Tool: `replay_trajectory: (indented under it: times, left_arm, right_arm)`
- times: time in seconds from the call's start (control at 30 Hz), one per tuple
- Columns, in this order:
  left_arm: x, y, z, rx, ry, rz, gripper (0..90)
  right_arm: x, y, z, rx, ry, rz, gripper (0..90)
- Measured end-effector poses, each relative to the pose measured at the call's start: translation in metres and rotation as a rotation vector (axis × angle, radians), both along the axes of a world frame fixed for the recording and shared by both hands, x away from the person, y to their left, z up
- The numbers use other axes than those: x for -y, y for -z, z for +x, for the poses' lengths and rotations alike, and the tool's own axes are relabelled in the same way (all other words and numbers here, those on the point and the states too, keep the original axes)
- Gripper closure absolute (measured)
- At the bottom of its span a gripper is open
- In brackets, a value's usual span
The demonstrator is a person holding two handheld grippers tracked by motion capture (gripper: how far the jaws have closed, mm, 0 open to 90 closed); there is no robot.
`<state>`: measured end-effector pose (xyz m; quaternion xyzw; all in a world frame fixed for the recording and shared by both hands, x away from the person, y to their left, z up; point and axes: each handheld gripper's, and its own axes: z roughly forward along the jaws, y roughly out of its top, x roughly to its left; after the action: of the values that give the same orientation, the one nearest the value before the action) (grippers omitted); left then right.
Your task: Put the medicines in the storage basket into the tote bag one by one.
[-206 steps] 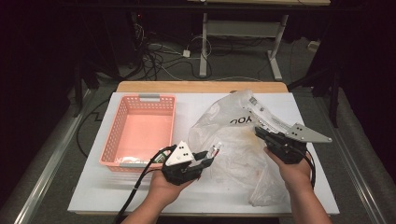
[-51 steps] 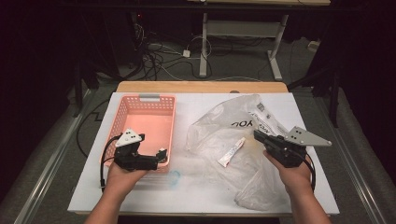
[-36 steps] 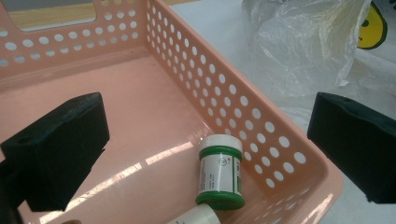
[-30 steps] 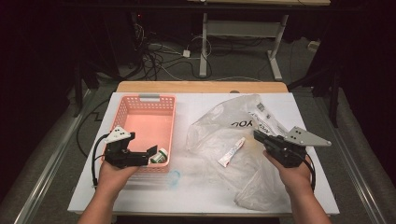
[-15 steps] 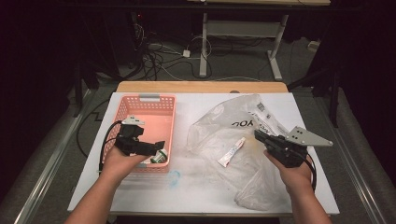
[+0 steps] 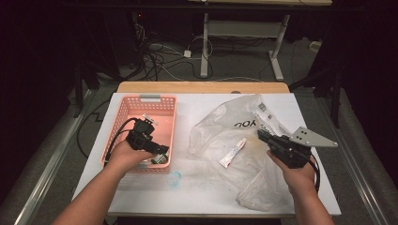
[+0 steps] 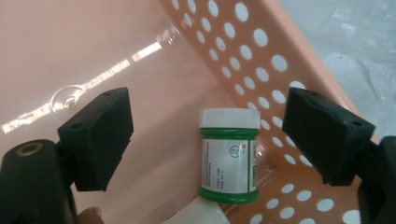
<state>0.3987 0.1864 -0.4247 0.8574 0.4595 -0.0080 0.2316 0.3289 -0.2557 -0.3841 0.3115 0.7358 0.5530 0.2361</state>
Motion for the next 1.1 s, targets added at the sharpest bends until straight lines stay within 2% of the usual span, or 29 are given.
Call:
replay_trajectory:
  times: [0.13, 0.27, 0.4, 0.5, 0.7, 0.8, 0.93, 1.1]
  left_arm:
    - [0.003, 0.003, 0.005, -0.056, 0.024, 0.023, 18.2]
    - [0.007, 0.004, 0.010, -0.088, 0.053, 0.061, 21.0]
    - [0.010, 0.008, 0.015, -0.129, 0.064, 0.074, 24.0]
    - [0.012, 0.010, 0.017, -0.162, 0.093, 0.084, 26.9]
    - [0.016, 0.014, 0.018, -0.192, 0.127, 0.106, 32.8]
    - [0.019, 0.015, 0.019, -0.207, 0.137, 0.135, 35.8]
    - [0.022, 0.018, 0.021, -0.214, 0.138, 0.172, 42.6]
    - [0.026, 0.021, 0.024, -0.226, 0.135, 0.202, 47.0]
  right_arm:
    - [-0.001, 0.001, 0.000, -0.003, -0.001, 0.000, 90.0]
    - [-0.002, 0.003, 0.001, -0.010, -0.003, -0.009, 90.0]
    - [-0.002, 0.003, 0.001, -0.010, -0.002, -0.008, 90.0]
    - [-0.002, 0.003, 0.001, -0.014, 0.000, -0.006, 90.0]
    - [-0.003, 0.003, 0.001, -0.013, 0.000, -0.006, 90.0]
    - [-0.002, 0.003, 0.001, -0.009, -0.002, -0.007, 90.0]
    - [-0.003, 0.005, 0.001, -0.025, -0.001, -0.009, 90.0]
    - [-0.003, 0.004, 0.001, -0.013, -0.005, -0.008, 90.0]
